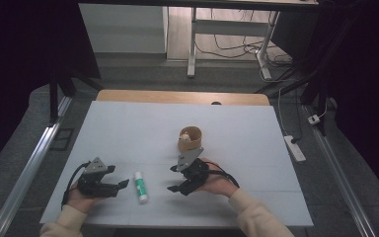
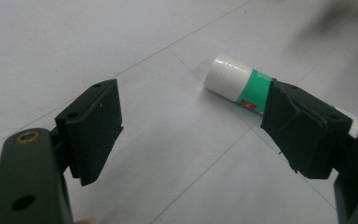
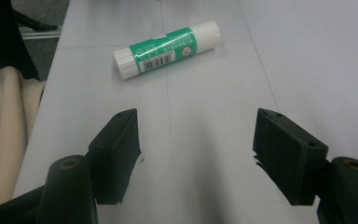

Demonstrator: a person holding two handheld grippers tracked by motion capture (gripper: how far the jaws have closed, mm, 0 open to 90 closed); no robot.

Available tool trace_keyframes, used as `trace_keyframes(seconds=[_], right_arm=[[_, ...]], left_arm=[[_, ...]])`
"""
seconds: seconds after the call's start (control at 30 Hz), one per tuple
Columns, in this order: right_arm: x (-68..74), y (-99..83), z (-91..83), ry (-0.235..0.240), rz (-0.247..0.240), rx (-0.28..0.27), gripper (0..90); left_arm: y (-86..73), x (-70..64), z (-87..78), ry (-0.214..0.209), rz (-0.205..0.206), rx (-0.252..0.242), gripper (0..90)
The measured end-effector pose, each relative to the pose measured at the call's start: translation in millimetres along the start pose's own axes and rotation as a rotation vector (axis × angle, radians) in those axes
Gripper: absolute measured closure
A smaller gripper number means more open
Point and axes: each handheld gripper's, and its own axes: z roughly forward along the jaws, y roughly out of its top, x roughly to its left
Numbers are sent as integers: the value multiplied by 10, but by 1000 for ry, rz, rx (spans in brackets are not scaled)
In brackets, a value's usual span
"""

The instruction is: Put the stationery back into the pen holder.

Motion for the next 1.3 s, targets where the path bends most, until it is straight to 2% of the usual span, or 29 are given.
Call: trace_keyframes(seconds=[0.37,0.57,0.67,0.73,0.83,0.9,0.93,1.03,1.07,1.1,1.13,1.27,1.3], right_arm=[[52,77,104,32,-51,6,318],[91,138,173,28,-45,27,323],[119,176,233,14,-17,34,326],[152,223,299,-17,34,46,327],[182,258,344,-34,62,46,331],[228,316,415,-53,117,39,340],[228,316,415,-53,117,39,340],[268,375,500,-65,186,28,343],[288,414,558,-91,216,32,344],[288,414,558,-91,216,32,344],[292,446,611,-99,245,29,344],[314,496,678,-118,282,27,342],[324,522,712,-136,287,36,340]], left_arm=[[-16,6,-11,9,-8,2,199],[-17,16,-17,15,-11,0,199],[-18,21,-24,16,-14,-3,199],[-18,25,-30,17,-18,-6,199],[-19,33,-36,17,-22,-11,199],[-19,34,-39,18,-25,-12,199],[-17,39,-42,18,-21,-12,199],[-13,42,-41,19,-24,-16,200],[-13,43,-41,19,-24,-16,200],[-12,45,-43,18,-23,-17,200],[-11,47,-46,18,-22,-17,201],[-11,53,-56,20,-24,-22,202],[-11,54,-56,20,-25,-22,203]])
